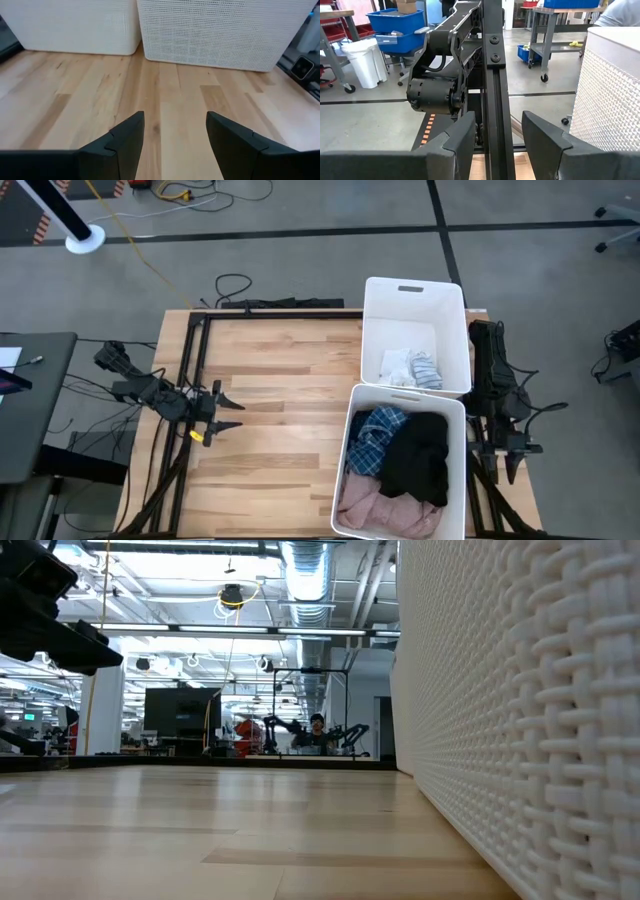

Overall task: Sort clothes
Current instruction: Return to Home Position

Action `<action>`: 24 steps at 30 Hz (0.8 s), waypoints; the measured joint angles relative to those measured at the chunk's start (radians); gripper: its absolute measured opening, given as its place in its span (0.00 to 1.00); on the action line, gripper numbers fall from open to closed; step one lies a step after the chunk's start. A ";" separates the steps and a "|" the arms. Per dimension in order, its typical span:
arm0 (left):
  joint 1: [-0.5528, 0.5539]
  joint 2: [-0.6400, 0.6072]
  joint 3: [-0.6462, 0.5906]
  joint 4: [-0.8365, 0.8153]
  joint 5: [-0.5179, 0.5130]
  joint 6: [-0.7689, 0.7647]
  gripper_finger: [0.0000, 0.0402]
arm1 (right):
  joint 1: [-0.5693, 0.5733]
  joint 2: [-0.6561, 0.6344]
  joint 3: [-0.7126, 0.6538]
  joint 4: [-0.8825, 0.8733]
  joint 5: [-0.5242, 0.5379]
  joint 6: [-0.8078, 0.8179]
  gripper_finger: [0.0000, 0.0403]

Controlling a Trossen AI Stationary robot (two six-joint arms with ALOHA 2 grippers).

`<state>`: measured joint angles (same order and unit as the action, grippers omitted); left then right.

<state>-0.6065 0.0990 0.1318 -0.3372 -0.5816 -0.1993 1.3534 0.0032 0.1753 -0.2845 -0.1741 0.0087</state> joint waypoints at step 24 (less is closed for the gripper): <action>0.000 0.000 -0.005 -0.008 0.000 0.020 0.52 | 0.000 0.000 0.000 0.000 0.000 0.000 0.44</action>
<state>-0.6064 0.0990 0.1268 -0.3454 -0.5816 -0.1795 1.3537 0.0032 0.1757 -0.2846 -0.1741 0.0088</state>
